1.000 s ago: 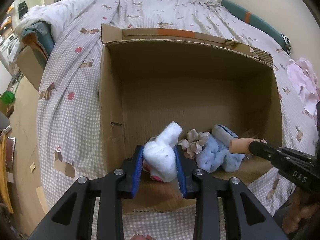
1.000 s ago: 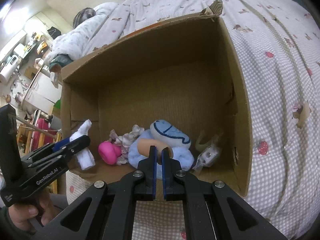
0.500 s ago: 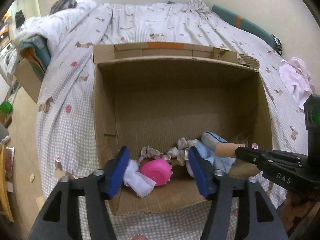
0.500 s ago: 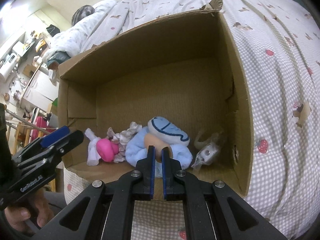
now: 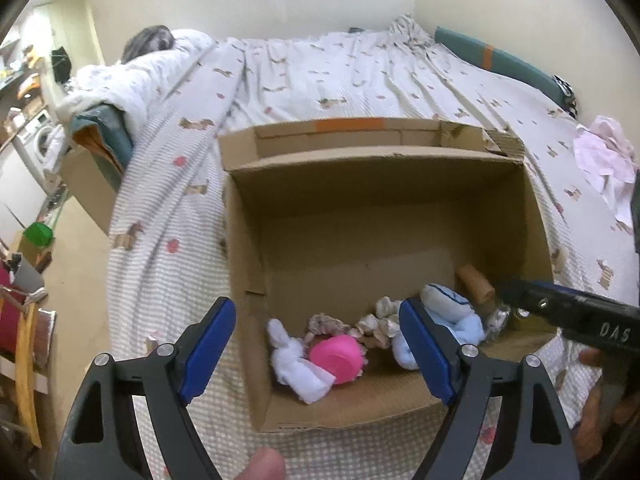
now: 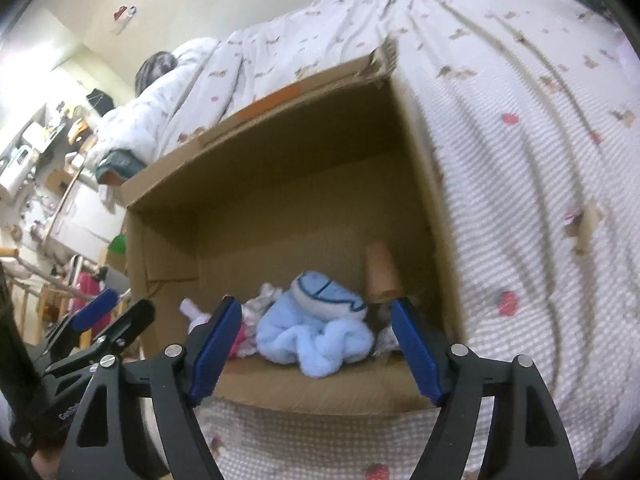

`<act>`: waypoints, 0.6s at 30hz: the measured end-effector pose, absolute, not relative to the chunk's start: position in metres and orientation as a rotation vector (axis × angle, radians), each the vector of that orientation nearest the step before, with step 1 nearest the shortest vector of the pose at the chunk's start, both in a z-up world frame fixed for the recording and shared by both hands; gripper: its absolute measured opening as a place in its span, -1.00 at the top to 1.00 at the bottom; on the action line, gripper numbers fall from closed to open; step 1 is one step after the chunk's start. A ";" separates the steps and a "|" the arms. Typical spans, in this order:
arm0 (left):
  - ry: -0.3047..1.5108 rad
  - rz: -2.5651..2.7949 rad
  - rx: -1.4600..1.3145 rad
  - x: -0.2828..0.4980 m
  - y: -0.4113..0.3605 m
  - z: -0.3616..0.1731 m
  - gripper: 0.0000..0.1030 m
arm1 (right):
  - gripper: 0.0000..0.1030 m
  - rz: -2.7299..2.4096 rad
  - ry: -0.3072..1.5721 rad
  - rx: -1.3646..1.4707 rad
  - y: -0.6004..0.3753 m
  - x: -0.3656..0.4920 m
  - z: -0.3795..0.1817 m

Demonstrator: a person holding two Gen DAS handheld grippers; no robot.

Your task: Organize soft objects

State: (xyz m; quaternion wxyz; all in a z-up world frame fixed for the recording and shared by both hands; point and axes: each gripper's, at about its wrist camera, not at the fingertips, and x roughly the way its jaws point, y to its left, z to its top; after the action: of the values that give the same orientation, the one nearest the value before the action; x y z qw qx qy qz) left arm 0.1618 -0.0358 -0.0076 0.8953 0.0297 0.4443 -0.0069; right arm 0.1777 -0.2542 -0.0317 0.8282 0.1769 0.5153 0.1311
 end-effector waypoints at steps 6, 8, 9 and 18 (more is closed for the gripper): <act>0.886 0.016 0.011 0.155 -0.024 0.003 -0.59 | -0.97 0.263 1.012 0.383 -0.260 0.170 -0.015; 0.885 0.008 -0.015 0.152 -0.019 0.006 -0.59 | -0.99 0.260 0.989 0.376 -0.262 0.167 -0.010; 0.882 0.006 -0.022 0.150 -0.018 0.008 -0.59 | -1.00 0.260 0.977 0.374 -0.263 0.165 -0.007; 0.825 0.033 -0.044 0.127 -0.007 0.031 -0.60 | -1.00 0.286 0.894 0.378 -0.262 0.142 0.018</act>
State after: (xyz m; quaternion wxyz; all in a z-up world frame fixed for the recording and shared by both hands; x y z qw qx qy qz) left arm 0.1268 -0.0075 0.0312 0.9158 -0.0211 0.4008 0.0160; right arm 0.1417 -0.2621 0.0179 0.8748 0.1808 0.4281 0.1372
